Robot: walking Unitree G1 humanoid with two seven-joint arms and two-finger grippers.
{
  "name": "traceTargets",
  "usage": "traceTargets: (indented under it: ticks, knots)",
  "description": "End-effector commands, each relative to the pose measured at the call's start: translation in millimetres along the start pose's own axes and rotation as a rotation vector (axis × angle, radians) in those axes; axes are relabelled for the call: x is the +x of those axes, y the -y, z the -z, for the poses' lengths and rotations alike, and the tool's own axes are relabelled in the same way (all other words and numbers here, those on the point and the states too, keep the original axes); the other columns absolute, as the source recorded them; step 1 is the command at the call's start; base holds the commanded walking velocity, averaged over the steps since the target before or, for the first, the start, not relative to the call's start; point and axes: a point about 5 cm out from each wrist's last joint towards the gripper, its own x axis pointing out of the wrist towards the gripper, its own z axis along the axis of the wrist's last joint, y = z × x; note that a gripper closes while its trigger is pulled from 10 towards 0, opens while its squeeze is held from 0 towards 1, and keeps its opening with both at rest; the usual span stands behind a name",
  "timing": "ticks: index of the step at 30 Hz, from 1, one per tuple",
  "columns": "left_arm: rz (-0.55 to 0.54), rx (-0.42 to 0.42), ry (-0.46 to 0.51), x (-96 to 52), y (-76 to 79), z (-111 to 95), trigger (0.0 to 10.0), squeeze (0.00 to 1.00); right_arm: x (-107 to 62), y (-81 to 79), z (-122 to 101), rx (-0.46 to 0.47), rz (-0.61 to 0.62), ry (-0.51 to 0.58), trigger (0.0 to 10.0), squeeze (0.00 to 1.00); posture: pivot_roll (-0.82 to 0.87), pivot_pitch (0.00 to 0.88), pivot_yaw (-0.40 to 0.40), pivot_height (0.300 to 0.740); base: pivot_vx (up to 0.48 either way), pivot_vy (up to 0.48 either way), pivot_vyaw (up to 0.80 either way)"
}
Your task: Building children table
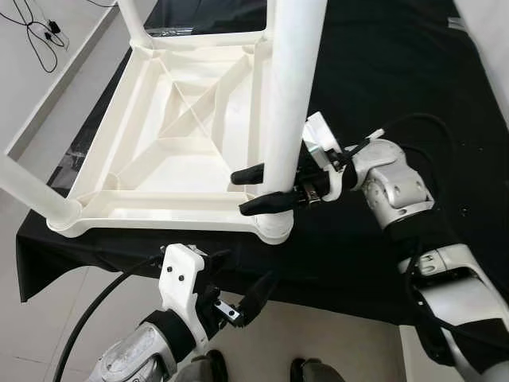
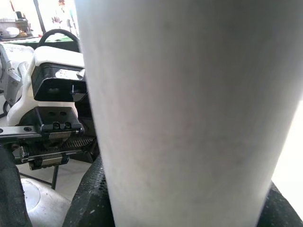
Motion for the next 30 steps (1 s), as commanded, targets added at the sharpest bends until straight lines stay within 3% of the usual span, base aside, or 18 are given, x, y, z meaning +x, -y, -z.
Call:
traceTargets:
  ticks: [1,4,5,9,10,14,21,23,25,30]
  knots:
    - [0.004,-0.012,0.001,-1.5,2.8,0,10.0,0.00,15.3,-10.9,25,0.090,-0.071,-0.019,10.0,0.00,0.04,0.309,0.013,0.740,0.000,0.000,0.00]
    - [0.003,-0.012,0.003,-1.2,2.7,0,10.0,0.00,27.2,-12.9,31,0.082,-0.046,-0.013,10.0,0.00,0.04,0.309,0.011,0.740,0.000,0.000,0.00]
    - [0.002,-0.012,0.004,-1.6,2.5,0,10.0,0.00,39.1,-10.3,35,0.049,0.030,-0.023,10.0,0.00,0.04,0.309,0.011,0.740,0.000,0.000,0.00]
    - [0.001,-0.011,0.006,-1.9,2.4,-1,10.0,0.00,48.7,-3.3,39,0.022,0.153,-0.055,10.0,0.00,0.04,0.309,0.010,0.740,0.000,0.000,0.00]
    - [0.001,-0.011,0.006,-1.9,2.4,-1,10.0,0.00,48.7,-3.3,39,0.022,0.153,-0.055,10.0,0.00,0.04,0.309,0.010,0.740,0.000,0.000,0.00]
    - [0.000,-0.011,0.007,-1.9,2.7,-1,10.0,0.00,49.8,12.7,48,0.031,0.392,-0.150,10.0,0.00,0.03,0.309,0.007,0.740,0.000,0.000,0.00]
    - [-0.001,-0.015,0.010,-1.2,4.2,0,10.0,0.00,39.8,17.3,52,0.018,0.545,-0.250,10.0,0.00,0.02,0.310,-0.007,0.740,0.000,0.000,0.00]
    - [-0.003,-0.018,0.013,-0.7,4.6,0,10.0,0.00,35.8,12.6,59,0.086,0.675,-0.297,10.0,0.00,0.02,0.311,-0.015,0.740,0.000,0.000,0.00]
    - [-0.003,-0.019,0.014,-0.6,4.6,0,10.0,0.00,35.3,10.0,62,0.113,0.721,-0.307,10.0,0.00,0.02,0.311,-0.015,0.740,0.000,0.000,0.00]
    - [-0.007,-0.022,0.019,-0.4,5.0,0,10.0,0.00,44.1,-20.7,77,0.265,0.960,-0.331,10.0,0.00,0.00,0.313,-0.029,0.740,0.000,0.000,0.00]
